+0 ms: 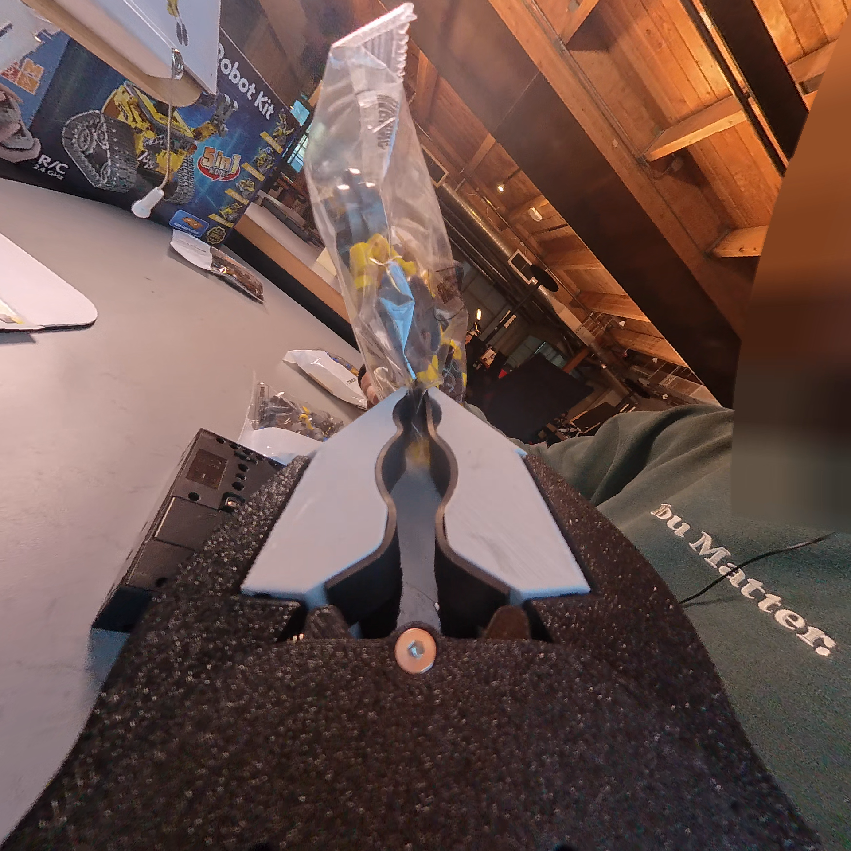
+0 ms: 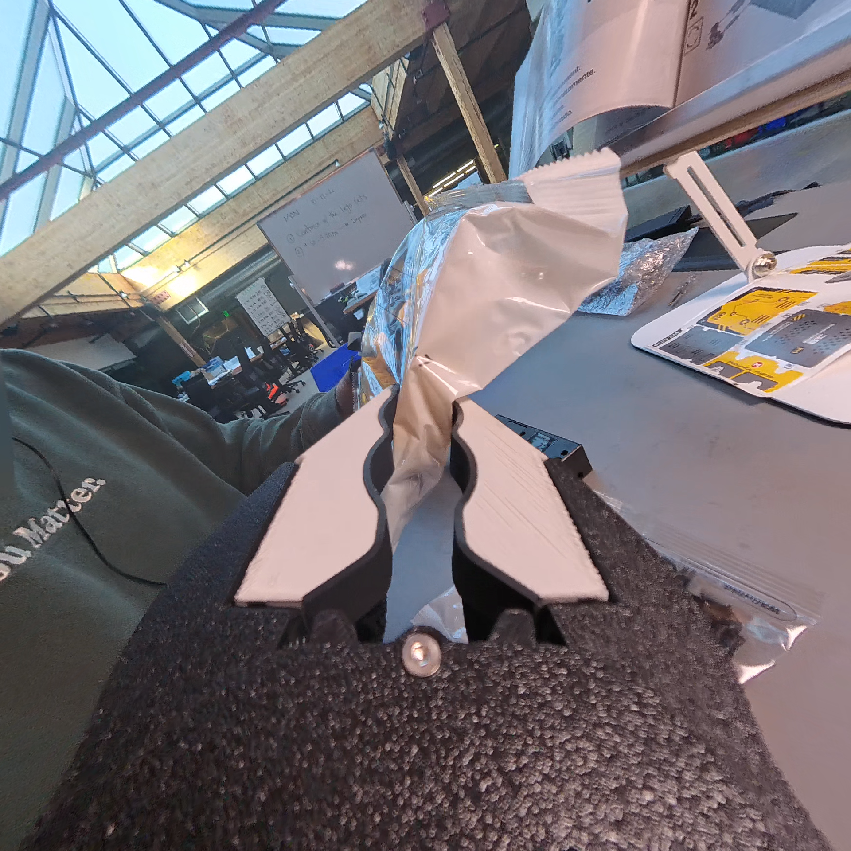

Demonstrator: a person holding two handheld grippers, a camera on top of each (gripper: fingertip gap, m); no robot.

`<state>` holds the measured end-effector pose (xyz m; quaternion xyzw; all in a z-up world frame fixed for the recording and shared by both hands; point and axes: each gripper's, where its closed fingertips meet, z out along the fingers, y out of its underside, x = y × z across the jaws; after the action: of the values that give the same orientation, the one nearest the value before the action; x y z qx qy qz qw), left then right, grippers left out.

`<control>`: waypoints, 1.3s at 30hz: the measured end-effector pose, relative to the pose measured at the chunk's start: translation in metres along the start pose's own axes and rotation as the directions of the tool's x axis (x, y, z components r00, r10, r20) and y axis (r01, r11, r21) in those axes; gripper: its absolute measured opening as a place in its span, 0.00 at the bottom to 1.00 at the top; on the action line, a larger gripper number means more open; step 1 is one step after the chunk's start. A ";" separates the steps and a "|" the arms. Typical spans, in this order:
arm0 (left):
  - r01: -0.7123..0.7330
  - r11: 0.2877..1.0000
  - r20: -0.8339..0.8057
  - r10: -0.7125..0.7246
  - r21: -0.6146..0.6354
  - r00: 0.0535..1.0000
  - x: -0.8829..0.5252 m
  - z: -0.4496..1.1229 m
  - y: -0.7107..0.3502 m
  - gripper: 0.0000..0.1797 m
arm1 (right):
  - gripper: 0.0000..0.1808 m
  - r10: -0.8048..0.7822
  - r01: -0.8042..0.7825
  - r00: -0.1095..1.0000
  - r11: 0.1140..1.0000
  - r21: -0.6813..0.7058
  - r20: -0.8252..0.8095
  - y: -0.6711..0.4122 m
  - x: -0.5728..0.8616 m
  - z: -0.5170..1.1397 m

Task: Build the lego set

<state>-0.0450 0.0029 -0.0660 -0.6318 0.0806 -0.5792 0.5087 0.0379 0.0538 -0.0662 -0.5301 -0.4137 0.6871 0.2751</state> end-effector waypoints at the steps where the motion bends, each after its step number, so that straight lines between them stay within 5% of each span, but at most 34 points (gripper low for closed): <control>1: 0.003 1.000 0.002 -0.003 0.001 1.000 -0.001 0.000 0.000 0.00 | 0.09 -0.019 0.019 1.000 1.000 -0.001 -0.004 -0.001 -0.001 0.000; 13: 0.126 0.992 0.062 -0.126 0.004 0.990 -0.021 -0.005 0.005 0.03 | 0.08 0.164 -0.164 0.985 0.986 0.012 -0.045 0.004 0.013 0.002; 19: 0.052 0.999 0.082 -0.051 -0.014 0.995 -0.016 -0.007 0.000 0.21 | 0.08 0.099 -0.102 0.992 0.994 -0.039 -0.077 0.012 0.008 0.008; 24: -0.041 0.992 0.195 0.064 -0.117 0.979 -0.027 -0.014 0.008 0.09 | 0.08 -0.029 0.012 0.988 0.993 -0.116 -0.150 0.029 0.006 0.022; 28: -0.021 0.993 0.218 0.045 -0.115 0.975 -0.033 -0.019 0.008 0.08 | 0.09 -0.056 0.030 0.981 0.989 -0.142 -0.188 0.036 0.009 0.026; 39: 0.026 0.996 0.222 -0.044 0.081 0.974 -0.030 -0.056 -0.035 0.08 | 0.15 -0.214 0.179 0.934 0.973 -0.143 -0.286 0.009 0.016 0.007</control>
<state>-0.1166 0.0094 -0.0707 -0.6741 -0.0108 -0.5160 0.5285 0.0270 0.0607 -0.0809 -0.5988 -0.4569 0.5431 0.3712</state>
